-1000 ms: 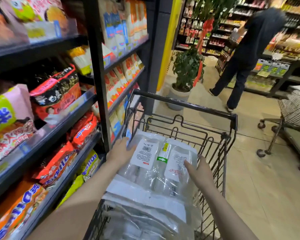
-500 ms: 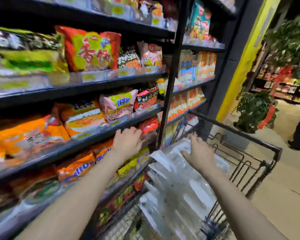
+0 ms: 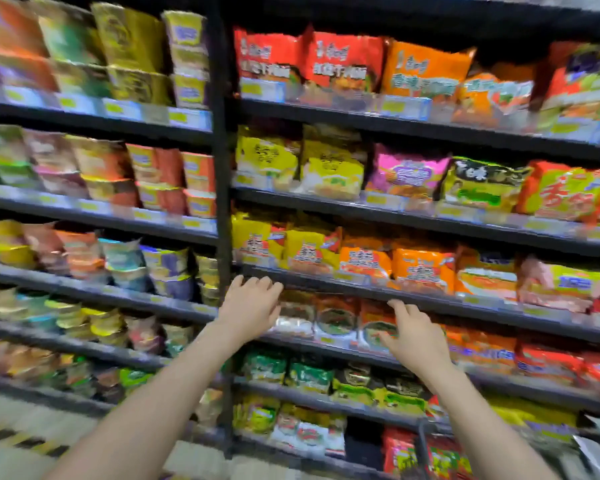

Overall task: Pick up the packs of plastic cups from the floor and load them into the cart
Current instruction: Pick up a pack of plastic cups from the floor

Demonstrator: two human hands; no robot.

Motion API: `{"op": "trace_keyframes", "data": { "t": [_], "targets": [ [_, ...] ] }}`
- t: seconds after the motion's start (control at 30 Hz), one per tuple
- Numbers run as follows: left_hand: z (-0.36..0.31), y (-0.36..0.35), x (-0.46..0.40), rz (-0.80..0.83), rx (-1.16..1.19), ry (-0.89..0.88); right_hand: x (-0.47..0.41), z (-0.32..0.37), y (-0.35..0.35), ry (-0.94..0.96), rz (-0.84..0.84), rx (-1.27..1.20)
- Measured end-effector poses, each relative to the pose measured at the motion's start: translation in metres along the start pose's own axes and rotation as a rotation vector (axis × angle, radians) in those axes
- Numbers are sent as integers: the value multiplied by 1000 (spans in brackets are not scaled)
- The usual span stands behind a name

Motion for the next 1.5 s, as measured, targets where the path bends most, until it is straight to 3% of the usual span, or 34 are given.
{"op": "trace_keyframes", "data": {
  "t": [0.17,0.33,0.43,0.73,0.97,1.5],
  "targets": [
    [124,60,160,14,-111,347,23,180,7,341,7,-47],
    [195,121,344,123,-228,685,102,338,10,627,62,-155],
    [220,159,468,199,-222,930,166,429,18,783,134,-202],
    [255,225,719,93,-280,1364,311,638,33,1084,302,-295],
    [353,225,805,18,-300,1451,329,786,23,1202,328,-315],
    [718,259,869,26,-265,1508,310,1181,42,1254,456,-420]
  ]
}}
Point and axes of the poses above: each hand's wrist, its own x-axis away from the middle knuckle, its own y-axis out of the back of the hand, z = x × y, the point moved 2 cm from there along -x, towards the middle knuckle, and after that the axes turned 8 degrees about x, right-handed, at the moved point
